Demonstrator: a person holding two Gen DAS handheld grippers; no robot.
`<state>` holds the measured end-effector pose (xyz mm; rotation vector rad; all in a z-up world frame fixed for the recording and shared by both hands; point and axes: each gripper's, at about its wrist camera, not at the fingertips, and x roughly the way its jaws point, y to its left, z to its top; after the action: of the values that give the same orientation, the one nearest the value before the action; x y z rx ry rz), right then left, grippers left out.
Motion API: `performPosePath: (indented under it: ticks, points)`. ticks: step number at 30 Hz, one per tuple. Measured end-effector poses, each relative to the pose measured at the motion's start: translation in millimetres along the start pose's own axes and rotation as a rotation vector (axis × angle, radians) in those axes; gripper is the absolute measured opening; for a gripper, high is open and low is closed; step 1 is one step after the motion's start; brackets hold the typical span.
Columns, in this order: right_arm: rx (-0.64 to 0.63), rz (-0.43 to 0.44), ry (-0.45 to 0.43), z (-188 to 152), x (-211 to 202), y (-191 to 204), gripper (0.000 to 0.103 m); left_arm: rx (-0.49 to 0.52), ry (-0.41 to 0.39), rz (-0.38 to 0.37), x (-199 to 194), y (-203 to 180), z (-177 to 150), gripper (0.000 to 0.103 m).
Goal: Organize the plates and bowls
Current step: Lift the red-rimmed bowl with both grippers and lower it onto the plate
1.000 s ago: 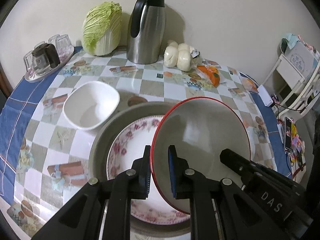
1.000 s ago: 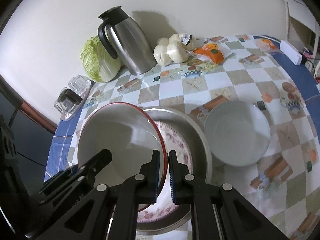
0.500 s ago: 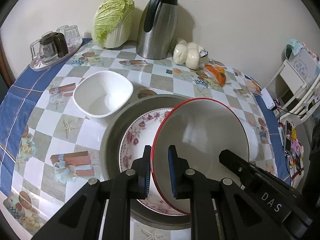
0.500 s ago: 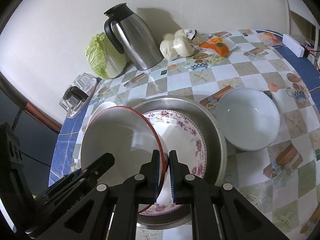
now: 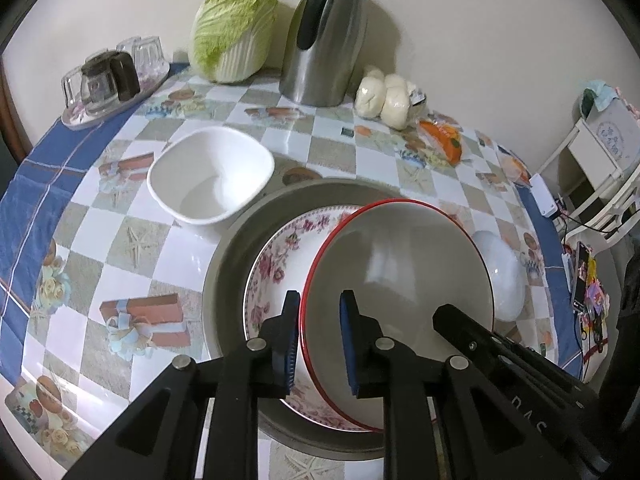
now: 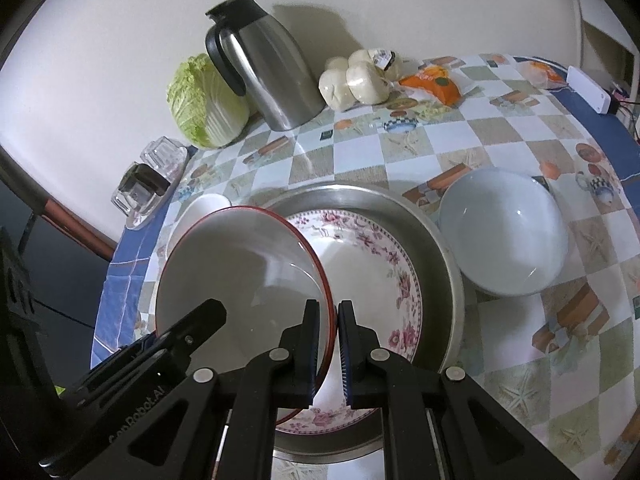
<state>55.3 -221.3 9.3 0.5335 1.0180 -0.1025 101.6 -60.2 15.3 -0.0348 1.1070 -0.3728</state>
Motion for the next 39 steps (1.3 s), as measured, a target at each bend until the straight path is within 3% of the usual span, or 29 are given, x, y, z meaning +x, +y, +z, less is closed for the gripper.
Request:
performPosePath:
  ticks: [11, 39]
  points:
    - [0.033, 0.001, 0.06, -5, 20, -8, 0.011, -0.016, 0.055, 0.005, 18, 4, -1, 0.021]
    - [0.062, 0.039, 0.049, 1, 19, -14, 0.018, -0.05, 0.095, -0.031, 27, 6, -1, 0.031]
